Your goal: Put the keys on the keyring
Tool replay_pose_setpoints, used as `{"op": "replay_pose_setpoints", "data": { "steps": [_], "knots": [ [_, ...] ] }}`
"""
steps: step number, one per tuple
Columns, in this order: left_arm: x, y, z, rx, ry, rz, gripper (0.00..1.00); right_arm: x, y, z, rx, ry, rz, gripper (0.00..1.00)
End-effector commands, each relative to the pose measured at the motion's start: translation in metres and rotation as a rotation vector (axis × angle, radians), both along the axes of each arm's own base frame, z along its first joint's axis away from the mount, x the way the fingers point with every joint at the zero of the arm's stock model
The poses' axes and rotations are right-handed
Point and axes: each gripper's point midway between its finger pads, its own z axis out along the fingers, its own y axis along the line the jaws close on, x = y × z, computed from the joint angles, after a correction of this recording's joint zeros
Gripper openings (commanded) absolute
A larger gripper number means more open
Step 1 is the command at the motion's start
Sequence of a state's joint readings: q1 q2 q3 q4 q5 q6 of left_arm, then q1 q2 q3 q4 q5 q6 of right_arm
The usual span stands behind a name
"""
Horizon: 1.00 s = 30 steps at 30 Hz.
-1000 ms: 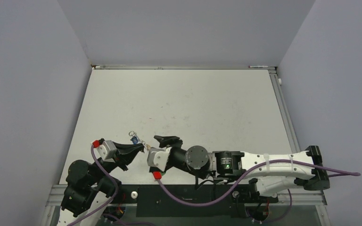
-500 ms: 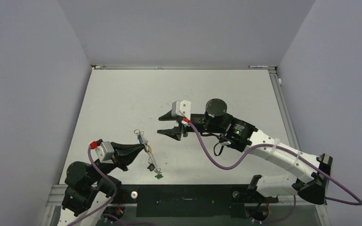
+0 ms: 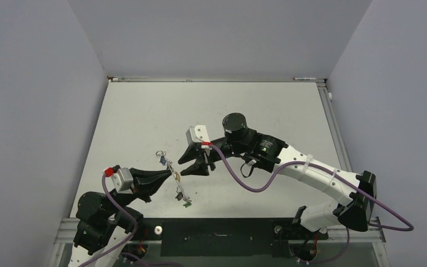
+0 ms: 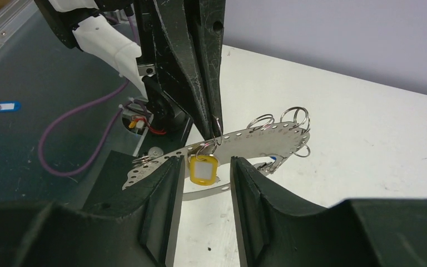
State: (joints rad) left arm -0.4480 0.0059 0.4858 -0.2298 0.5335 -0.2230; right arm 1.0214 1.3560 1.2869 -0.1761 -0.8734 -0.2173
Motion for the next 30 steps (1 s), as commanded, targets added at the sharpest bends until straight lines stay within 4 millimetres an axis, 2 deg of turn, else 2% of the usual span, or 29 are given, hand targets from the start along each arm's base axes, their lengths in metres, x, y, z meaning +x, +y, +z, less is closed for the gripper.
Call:
{"op": "replay_pose_setpoints", "data": {
  "steps": [1, 8, 22, 30],
  "knots": [
    [-0.026, 0.011, 0.037, -0.089, -0.184, -0.007, 0.00, -0.007, 0.004, 0.023, 0.070, -0.014, 0.059, 0.37],
    [-0.027, 0.011, 0.036, -0.085, -0.184, -0.013, 0.00, -0.003, 0.013, 0.019, 0.066, -0.001, 0.048, 0.35],
    [-0.027, 0.011, 0.036, -0.083, -0.184, -0.013, 0.00, -0.011, 0.028, 0.014, 0.031, -0.018, 0.078, 0.31],
    [-0.027, 0.011, 0.036, -0.083, -0.186, -0.013, 0.00, -0.008, 0.032, 0.009, 0.011, -0.032, 0.060, 0.25]
  ]
}}
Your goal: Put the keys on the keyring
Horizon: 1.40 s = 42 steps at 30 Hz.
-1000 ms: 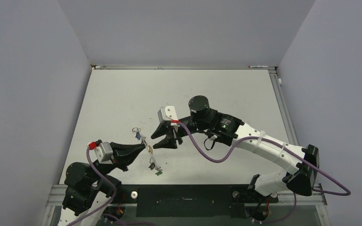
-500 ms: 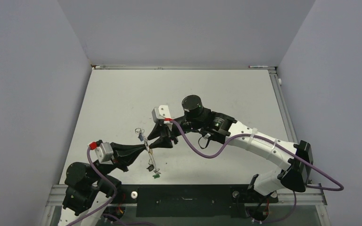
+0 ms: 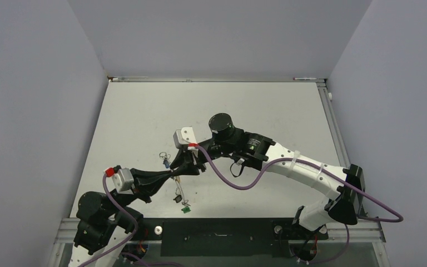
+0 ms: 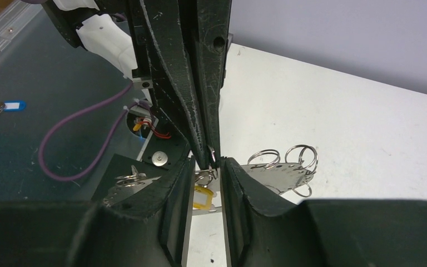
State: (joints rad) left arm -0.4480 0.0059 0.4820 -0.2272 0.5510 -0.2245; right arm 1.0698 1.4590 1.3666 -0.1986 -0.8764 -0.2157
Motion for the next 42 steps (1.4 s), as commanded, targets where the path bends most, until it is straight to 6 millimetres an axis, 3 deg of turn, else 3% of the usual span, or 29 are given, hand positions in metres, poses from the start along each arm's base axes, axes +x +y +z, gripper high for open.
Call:
{"op": "replay_pose_setpoints", "data": {
  "steps": [1, 8, 14, 22, 27, 31, 36, 42],
  "knots": [
    [-0.025, 0.013, 0.037, -0.088, -0.185, 0.005, 0.00, 0.002, 0.006, 0.019, 0.051, -0.059, 0.004, 0.24],
    [-0.025, 0.013, 0.037, -0.088, -0.185, 0.005, 0.00, 0.004, 0.007, 0.019, 0.049, -0.067, -0.003, 0.19],
    [-0.025, 0.013, 0.036, -0.087, -0.184, 0.006, 0.00, 0.001, 0.007, 0.017, 0.052, -0.074, 0.020, 0.05],
    [-0.021, 0.016, 0.035, -0.087, -0.170, 0.033, 0.00, 0.004, 0.005, 0.020, 0.036, -0.106, 0.007, 0.05],
    [-0.019, 0.018, 0.035, -0.090, -0.168, 0.052, 0.40, 0.016, 0.004, 0.018, -0.030, -0.159, -0.073, 0.05],
    [-0.018, 0.022, 0.037, -0.101, -0.170, 0.076, 0.60, 0.027, 0.002, 0.011, -0.099, -0.188, -0.176, 0.05],
    [-0.011, 0.026, 0.037, -0.108, -0.180, 0.118, 0.71, 0.060, -0.005, -0.003, -0.226, -0.217, -0.457, 0.05],
    [0.006, 0.025, 0.032, -0.115, -0.131, 0.157, 0.73, 0.089, -0.027, -0.051, -0.497, -0.229, -0.725, 0.05]
  ]
}}
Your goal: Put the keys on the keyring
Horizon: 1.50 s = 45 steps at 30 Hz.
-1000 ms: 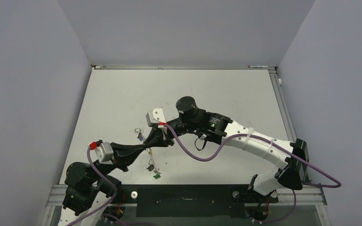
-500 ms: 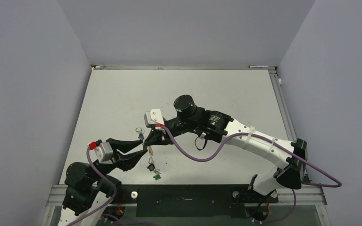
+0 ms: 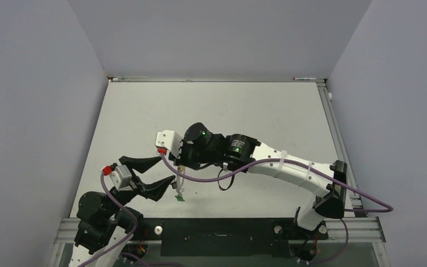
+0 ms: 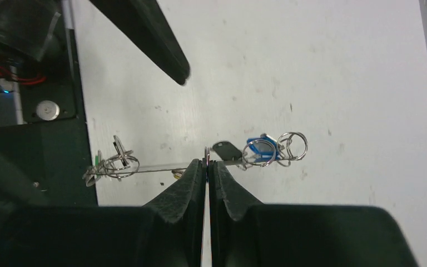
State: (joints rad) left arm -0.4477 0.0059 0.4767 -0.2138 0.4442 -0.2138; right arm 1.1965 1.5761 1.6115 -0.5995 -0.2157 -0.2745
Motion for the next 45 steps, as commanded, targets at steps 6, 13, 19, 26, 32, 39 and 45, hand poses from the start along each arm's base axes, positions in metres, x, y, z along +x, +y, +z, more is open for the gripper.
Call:
{"op": "replay_pose_setpoints", "data": {
  "steps": [6, 13, 19, 26, 32, 39, 45],
  "knots": [
    [0.016, 0.021, 0.023, -0.111, -0.017, 0.147, 0.69, 0.056, -0.062, -0.054, -0.319, 0.002, -0.504, 0.05],
    [0.033, 0.008, 0.002, -0.114, 0.083, 0.124, 0.68, 0.073, -0.088, -0.053, -0.262, 0.226, -0.668, 0.05],
    [0.028, -0.004, 0.014, -0.164, 0.049, 0.039, 0.64, 0.066, -0.097, -0.051, -0.231, 0.391, -0.737, 0.05],
    [0.045, -0.014, 0.009, -0.197, 0.097, 0.026, 0.64, 0.054, -0.103, -0.036, -0.142, 0.549, -0.774, 0.05],
    [0.069, -0.023, 0.014, -0.235, 0.051, 0.046, 0.64, 0.046, -0.121, -0.031, -0.091, 0.633, -0.809, 0.05],
    [0.080, -0.061, 0.014, -0.180, -0.086, -0.027, 0.62, 0.046, -0.143, -0.036, -0.050, 0.694, -0.912, 0.05],
    [0.046, -0.114, -0.024, 0.039, -0.273, -0.168, 0.60, 0.026, -0.151, -0.057, -0.113, 0.883, -0.926, 0.05]
  ]
}}
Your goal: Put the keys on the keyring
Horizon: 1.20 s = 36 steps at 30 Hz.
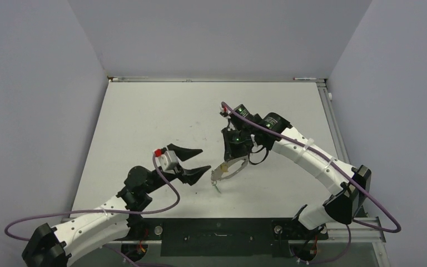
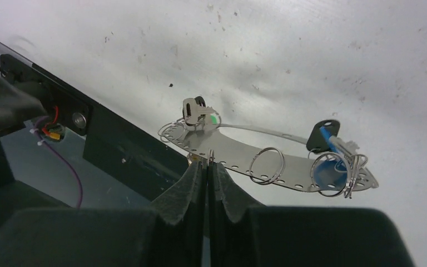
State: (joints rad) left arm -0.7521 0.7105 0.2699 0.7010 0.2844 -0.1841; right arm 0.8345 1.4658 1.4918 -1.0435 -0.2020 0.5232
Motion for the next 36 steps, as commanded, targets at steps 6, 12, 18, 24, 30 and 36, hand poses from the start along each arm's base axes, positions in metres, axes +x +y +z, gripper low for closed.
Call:
{"op": "replay_pose_setpoints", "data": {
  "steps": [6, 12, 18, 24, 30, 36],
  "knots": [
    [-0.034, -0.022, 0.001, 0.060, -0.263, -0.125, 0.66, -0.029, -0.009, -0.001, 0.042, 0.193, -0.068, 0.05],
    [-0.039, -0.033, -0.010, 0.059, -0.182, -0.193, 0.77, -0.026, -0.012, 0.003, 0.067, 0.159, -0.124, 0.05],
    [-0.042, -0.050, -0.013, 0.055, -0.147, -0.241, 0.76, -0.024, -0.011, 0.010, 0.097, 0.129, -0.163, 0.05],
    [-0.043, -0.072, -0.012, 0.049, -0.140, -0.282, 0.76, -0.026, -0.005, 0.012, 0.081, 0.068, -0.184, 0.05],
    [-0.038, -0.082, -0.009, 0.044, -0.139, -0.266, 0.69, -0.031, 0.001, 0.016, 0.073, 0.020, -0.197, 0.05],
    [-0.037, -0.083, -0.010, 0.055, -0.152, -0.256, 0.55, -0.036, 0.008, 0.025, 0.102, 0.004, -0.199, 0.05]
  ]
}}
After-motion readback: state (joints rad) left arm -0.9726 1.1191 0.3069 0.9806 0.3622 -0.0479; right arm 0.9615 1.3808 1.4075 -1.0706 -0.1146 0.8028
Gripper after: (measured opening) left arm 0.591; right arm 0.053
